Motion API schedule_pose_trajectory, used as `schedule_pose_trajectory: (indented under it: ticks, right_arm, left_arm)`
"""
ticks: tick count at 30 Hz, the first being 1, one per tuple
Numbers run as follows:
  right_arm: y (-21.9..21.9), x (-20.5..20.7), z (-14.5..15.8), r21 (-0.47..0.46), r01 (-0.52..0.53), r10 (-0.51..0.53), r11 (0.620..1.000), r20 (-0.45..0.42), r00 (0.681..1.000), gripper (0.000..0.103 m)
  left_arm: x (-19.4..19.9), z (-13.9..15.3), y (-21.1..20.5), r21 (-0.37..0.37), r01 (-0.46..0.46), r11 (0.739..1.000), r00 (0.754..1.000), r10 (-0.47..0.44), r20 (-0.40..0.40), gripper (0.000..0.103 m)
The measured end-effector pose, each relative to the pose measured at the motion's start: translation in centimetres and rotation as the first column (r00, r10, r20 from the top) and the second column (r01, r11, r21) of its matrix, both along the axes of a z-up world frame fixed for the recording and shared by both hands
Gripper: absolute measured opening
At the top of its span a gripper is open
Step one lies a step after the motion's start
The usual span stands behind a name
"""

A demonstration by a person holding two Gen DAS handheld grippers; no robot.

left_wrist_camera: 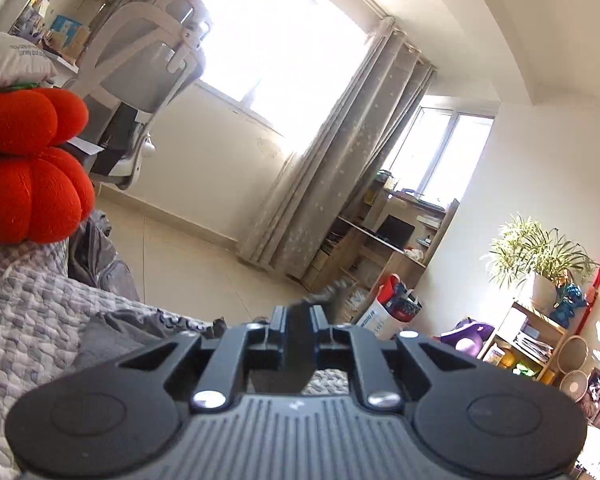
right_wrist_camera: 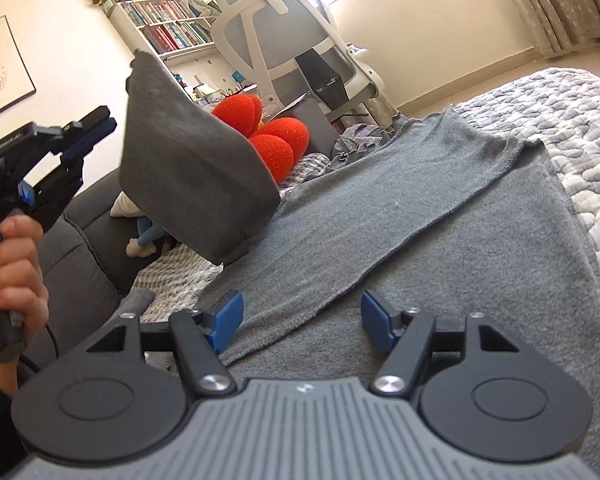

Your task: Fold clothes

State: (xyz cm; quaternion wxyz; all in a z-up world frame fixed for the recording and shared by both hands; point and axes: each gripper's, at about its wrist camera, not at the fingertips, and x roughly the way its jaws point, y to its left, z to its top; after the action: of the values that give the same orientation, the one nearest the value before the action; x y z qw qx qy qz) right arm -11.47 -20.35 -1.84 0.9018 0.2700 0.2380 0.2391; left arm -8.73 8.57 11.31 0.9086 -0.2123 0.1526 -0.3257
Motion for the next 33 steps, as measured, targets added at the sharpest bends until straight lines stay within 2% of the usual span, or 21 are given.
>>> schedule_pose_trajectory:
  ticks: [1,2,7,11,13,16,17,18,19,20,23,26,33]
  right_arm:
    - [-0.4,-0.2,0.0,0.021,0.001,-0.001,1.000,-0.002,1.000,0.068]
    - [-0.7,-0.5,0.1,0.039,0.005,-0.005,0.999,-0.003,1.000,0.069]
    - [-2.3,-1.7,0.6,0.056,0.063,-0.062,0.996,-0.020,0.998,0.074]
    - [-3.0,-1.5,1.0,0.064,0.109,-0.105,0.992,-0.073,0.992,0.073]
    - [-2.1,-1.0,1.3,0.020,0.117,-0.115,0.993,-0.098,0.988,0.073]
    - [-0.7,-0.6,2.0,-0.079,0.131,-0.140,0.988,-0.117,0.983,0.067]
    - [-0.4,-0.5,2.1,-0.114,0.138,-0.152,0.984,-0.121,0.981,0.056]
    - [-0.2,-0.4,2.0,-0.144,0.145,-0.164,0.979,-0.125,0.979,0.031]
    - [-0.3,-0.3,1.9,-0.155,0.152,-0.173,0.976,-0.128,0.977,0.020]
    - [-0.3,-0.2,1.7,-0.166,0.159,-0.182,0.973,-0.130,0.975,0.005]
    - [-0.7,-0.2,1.8,-0.176,0.184,-0.206,0.967,-0.117,0.972,0.005]
    - [-1.5,-1.0,3.3,-0.120,0.199,-0.209,0.973,-0.080,0.975,0.005]
    - [-3.8,-1.9,7.1,-0.007,0.264,-0.264,0.964,0.007,0.964,0.005]
  left_arm:
    - [0.0,-0.7,0.3,0.006,-0.015,1.000,1.000,0.016,-0.018,0.028]
    - [0.1,-1.3,0.8,0.017,-0.039,0.999,0.999,0.039,-0.031,0.031]
    - [2.0,-4.6,6.2,0.079,-0.202,0.976,0.963,0.213,-0.165,0.031]
    - [2.9,-7.1,7.2,0.125,-0.192,0.973,0.940,0.219,-0.260,0.031]
    - [3.3,-8.3,6.3,0.140,-0.159,0.977,0.934,0.195,-0.301,0.031]
    - [4.0,-9.6,5.1,0.163,-0.148,0.975,0.921,0.196,-0.338,0.031]
    - [4.3,-9.9,4.9,0.167,-0.148,0.975,0.917,0.198,-0.345,0.032]
    - [4.5,-10.3,4.6,0.171,-0.147,0.974,0.914,0.200,-0.352,0.032]
    - [4.7,-10.5,4.4,0.180,-0.150,0.972,0.912,0.207,-0.355,0.032]
    - [4.9,-10.7,4.3,0.189,-0.153,0.970,0.909,0.214,-0.358,0.032]
    - [5.2,-10.8,4.2,0.211,-0.168,0.963,0.906,0.236,-0.353,0.032]
    - [5.5,-10.7,4.6,0.202,-0.187,0.961,0.904,0.249,-0.347,0.032]
    - [6.3,-10.9,6.3,0.123,-0.236,0.964,0.880,0.266,-0.393,0.033]
